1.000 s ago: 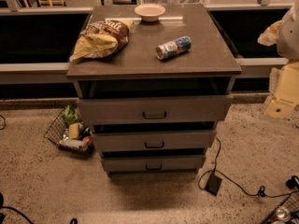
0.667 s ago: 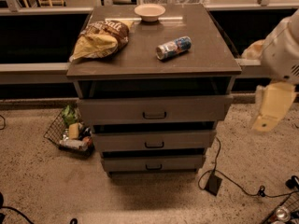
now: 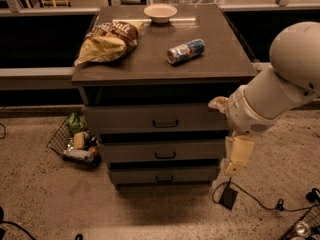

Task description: Open top drawer

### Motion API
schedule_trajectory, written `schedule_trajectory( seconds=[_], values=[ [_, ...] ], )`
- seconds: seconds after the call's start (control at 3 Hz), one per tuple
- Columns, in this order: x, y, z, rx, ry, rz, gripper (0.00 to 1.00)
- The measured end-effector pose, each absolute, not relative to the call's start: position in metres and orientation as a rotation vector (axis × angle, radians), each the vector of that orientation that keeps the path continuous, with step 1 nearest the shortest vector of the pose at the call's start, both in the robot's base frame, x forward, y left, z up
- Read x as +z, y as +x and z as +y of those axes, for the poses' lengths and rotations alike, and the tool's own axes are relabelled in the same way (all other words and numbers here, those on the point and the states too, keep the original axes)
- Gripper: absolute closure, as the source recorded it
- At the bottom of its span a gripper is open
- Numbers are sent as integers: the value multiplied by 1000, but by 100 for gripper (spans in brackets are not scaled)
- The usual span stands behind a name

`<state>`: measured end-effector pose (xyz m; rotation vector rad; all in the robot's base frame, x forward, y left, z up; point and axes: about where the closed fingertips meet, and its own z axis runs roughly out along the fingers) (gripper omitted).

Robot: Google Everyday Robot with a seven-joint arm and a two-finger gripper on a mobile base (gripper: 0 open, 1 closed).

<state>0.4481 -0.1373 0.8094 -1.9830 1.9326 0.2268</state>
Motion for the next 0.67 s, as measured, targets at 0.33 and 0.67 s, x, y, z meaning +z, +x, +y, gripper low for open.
schedule_trajectory(
  seconds=[0.33, 0.67],
  values=[
    [809, 448, -137, 227, -1983, 1933, 0],
    [772, 474, -136, 193, -2004, 1912, 0]
  ],
)
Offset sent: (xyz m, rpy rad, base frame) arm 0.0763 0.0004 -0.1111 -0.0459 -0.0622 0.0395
